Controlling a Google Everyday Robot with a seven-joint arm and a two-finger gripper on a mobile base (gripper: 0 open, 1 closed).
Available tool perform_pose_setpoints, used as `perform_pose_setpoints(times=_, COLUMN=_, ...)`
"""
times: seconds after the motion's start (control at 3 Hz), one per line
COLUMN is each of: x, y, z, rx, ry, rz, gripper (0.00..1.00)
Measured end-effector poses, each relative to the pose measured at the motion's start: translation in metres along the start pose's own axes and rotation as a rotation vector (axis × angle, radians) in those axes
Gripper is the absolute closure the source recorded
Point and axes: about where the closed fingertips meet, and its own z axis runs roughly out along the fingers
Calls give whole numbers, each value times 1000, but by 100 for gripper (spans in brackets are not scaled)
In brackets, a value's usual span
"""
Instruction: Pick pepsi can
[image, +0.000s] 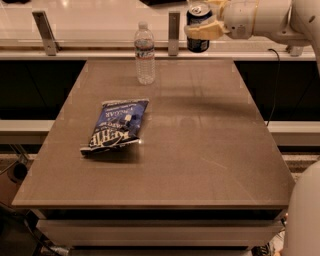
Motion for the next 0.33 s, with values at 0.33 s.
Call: perform_pose_setpoints(times=0.33, x=-31, y=-2, z=-4, rx=2, ry=14, rz=-57, gripper=100)
